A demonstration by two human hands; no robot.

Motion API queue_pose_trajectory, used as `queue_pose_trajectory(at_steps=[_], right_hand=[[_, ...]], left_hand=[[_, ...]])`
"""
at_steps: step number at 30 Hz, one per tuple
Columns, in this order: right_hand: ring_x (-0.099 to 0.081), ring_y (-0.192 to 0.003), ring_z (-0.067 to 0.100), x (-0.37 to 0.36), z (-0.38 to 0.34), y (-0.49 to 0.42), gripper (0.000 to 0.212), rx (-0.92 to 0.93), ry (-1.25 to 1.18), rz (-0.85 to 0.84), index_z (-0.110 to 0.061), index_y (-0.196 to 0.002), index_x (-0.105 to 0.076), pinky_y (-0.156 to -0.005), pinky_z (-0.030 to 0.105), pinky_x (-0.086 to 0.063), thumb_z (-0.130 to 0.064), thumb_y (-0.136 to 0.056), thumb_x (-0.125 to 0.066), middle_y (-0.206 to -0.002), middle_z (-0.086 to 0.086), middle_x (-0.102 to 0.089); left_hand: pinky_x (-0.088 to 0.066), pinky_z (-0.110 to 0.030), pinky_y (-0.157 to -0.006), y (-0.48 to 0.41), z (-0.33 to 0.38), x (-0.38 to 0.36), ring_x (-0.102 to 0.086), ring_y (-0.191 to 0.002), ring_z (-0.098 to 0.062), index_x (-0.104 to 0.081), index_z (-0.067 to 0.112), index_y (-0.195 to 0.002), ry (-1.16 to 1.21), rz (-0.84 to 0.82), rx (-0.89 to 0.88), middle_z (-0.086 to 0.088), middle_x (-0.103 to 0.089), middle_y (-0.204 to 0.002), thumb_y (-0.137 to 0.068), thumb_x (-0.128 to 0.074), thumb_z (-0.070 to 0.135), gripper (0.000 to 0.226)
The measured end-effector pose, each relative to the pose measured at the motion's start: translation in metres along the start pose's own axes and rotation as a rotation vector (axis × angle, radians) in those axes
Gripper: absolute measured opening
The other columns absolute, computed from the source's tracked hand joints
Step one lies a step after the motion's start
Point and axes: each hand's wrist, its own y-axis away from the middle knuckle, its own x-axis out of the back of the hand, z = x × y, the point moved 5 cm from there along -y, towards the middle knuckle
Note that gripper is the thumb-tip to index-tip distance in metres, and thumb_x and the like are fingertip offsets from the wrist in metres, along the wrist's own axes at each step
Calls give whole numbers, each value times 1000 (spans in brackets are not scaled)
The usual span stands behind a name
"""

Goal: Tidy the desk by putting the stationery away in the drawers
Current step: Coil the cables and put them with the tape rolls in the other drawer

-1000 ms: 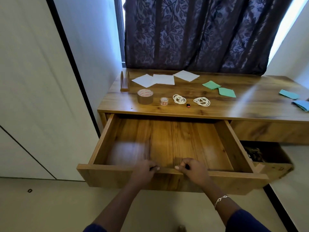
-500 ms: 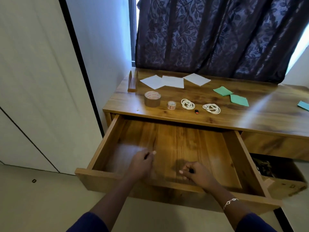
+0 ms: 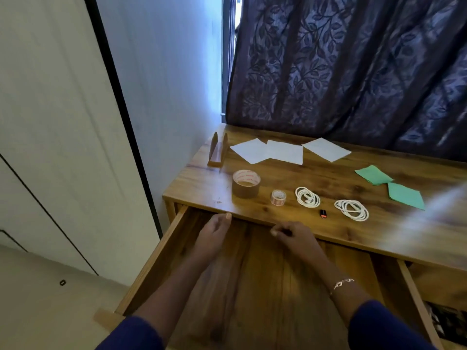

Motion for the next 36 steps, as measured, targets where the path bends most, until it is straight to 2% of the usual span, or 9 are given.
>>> queue_pose_trajectory(at_steps=[5, 9, 14, 19, 22, 26, 30, 33, 36], right_hand=[[-57, -90, 15, 16, -13, -64, 24, -82, -182, 122, -8, -108, -67, -72, 24, -42, -13, -95, -47, -97, 1, -63], [-53, -80, 14, 22, -22, -113, 28, -178, -362, 147, -8, -118, -59, -71, 29, -43, -16, -97, -42, -91, 2, -59], [-42, -128, 26, 11, -23, -144, 41, -419, -736, 134, -13, -137, -41, -104, 39, -35, -30, -99, -39, -140, 10, -44], [-51, -110, 17, -5, -27, -146, 40, -430, -1005, 60, -9, -106, -58, -106, 34, -32, -40, -99, -33, -121, 7, -58], [-49, -120, 20, -6, -32, -141, 43, -398, -1030, 40, -11, -105, -57, -109, 36, -33, -45, -97, -32, -124, 9, -56], [-52, -114, 21, 0, -50, -116, 17, -293, -934, 13, -14, -106, -59, -97, 33, -45, -22, -95, -50, -115, 6, -59], [-53, -111, 20, -12, -62, -78, 57, -118, -567, -30, -9, -130, -48, -82, 25, -52, -4, -78, -70, -125, 7, -54], [-51, -116, 23, -37, -70, -52, 70, -32, -211, -60, -10, -133, -46, -96, 37, -46, -10, -70, -77, -128, 8, -51], [-51, -117, 22, -70, -78, -27, 71, 10, -106, -133, -10, -134, -45, -98, 31, -44, -8, -71, -76, -128, 7, -48]], left_hand=[[-27, -39, -111, -47, 23, 4, -33, -135, -24, -32, 17, -142, 73, -31, 55, -5, -35, -147, -96, -22, 52, 59], [-23, -45, -113, -88, 37, 6, -25, -139, -30, -20, 20, -147, 99, -87, 159, -9, -23, -154, -94, -16, 58, 65], [-18, -45, -114, -124, 38, 0, -17, -143, -30, -12, 20, -149, 256, -192, 279, -10, -14, -156, -91, -10, 63, 73], [-14, -37, -116, -138, 32, -10, -14, -144, -26, -14, 13, -148, 484, -323, 344, -8, -17, -156, -90, -5, 64, 78], [-17, -34, -115, -134, 35, -4, -21, -142, -24, -27, 9, -145, 433, -311, 252, -10, -28, -152, -92, -4, 60, 77], [-30, -32, -107, -117, 38, 19, -39, -132, -21, -44, 10, -135, 237, -218, 170, -8, -44, -143, -96, -13, 54, 67], [-46, -26, -87, -80, 36, 53, -57, -109, -20, -57, 11, -119, 88, -142, 154, -7, -61, -120, -95, -27, 53, 57], [-51, -27, -82, -41, 23, 67, -60, -99, -20, -61, 15, -108, 30, -130, 233, -8, -64, -108, -93, -34, 52, 48], [-53, -35, -87, -9, 7, 75, -62, -97, -22, -65, 12, -104, -69, -100, 265, -9, -65, -102, -91, -37, 54, 51]])
